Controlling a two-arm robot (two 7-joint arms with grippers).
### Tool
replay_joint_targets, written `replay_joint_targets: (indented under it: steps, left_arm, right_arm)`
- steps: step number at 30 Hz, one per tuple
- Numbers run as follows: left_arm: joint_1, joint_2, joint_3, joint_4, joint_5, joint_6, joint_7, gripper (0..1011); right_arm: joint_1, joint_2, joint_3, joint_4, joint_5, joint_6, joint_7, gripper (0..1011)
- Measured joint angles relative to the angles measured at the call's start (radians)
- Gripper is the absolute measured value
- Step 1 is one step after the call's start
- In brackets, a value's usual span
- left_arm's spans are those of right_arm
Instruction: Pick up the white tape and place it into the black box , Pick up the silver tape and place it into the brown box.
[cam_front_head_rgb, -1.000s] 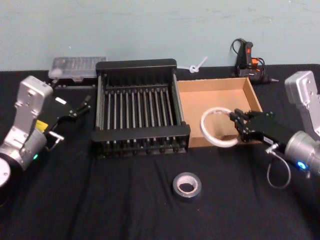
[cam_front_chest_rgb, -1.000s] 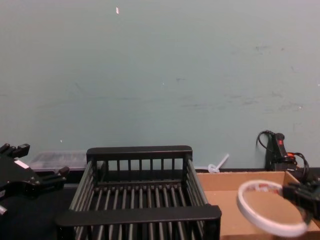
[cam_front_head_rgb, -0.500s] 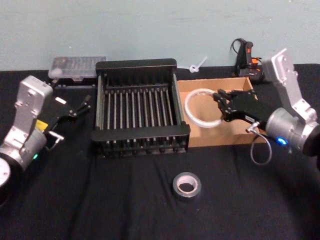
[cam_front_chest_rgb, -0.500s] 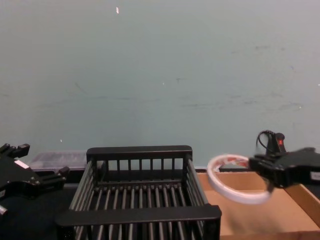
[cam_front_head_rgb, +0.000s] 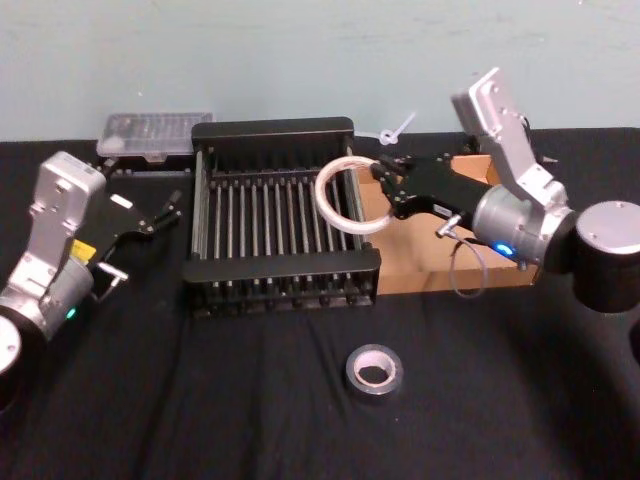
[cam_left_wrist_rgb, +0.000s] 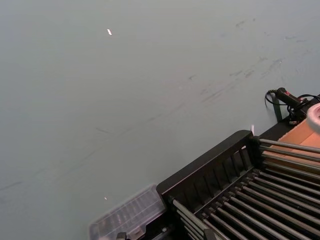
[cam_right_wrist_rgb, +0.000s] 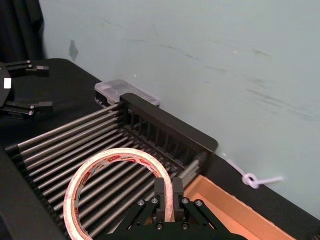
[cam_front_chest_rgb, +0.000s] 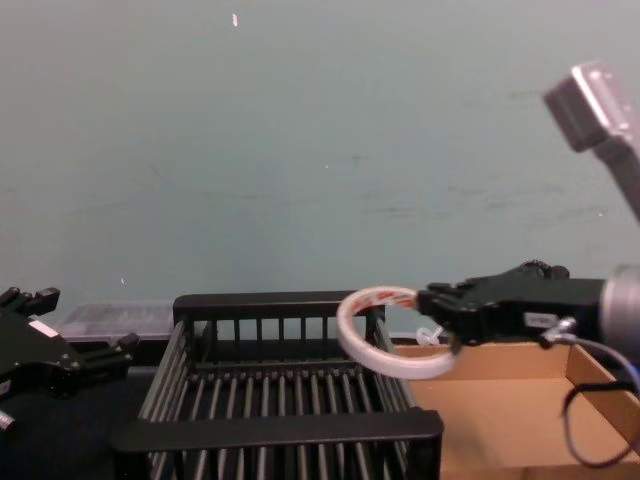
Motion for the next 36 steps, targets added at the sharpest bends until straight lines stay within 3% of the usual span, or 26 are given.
replay_joint_targets:
  steps: [9,16,32,35,36]
  left_arm:
    - [0.000,0.000,0.000,0.000,0.000,0.000,0.000,1001]
    - [0.000,0.000,0.000,0.000,0.000,0.000,0.000,1001]
    - [0.000,0.000,0.000,0.000,0.000,0.000,0.000,1001]
    - [0.000,0.000,0.000,0.000,0.000,0.000,0.000,1001]
    - [0.000,0.000,0.000,0.000,0.000,0.000,0.000,1001]
  right_arm:
    - [0.070,-0.068,-0.043,0.091,-0.029,-0.021,0.016,95]
    - [0.100,-0.098,-0.056,0.137,-0.048,-0.032,0.014,95]
    - [0.096,-0.094,-0.054,0.130,-0.046,-0.031,0.012,95]
    - [0.096,-0.094,-0.054,0.129,-0.046,-0.030,0.012,138]
    - [0.095,-0.093,-0.054,0.129,-0.045,-0.030,0.012,194]
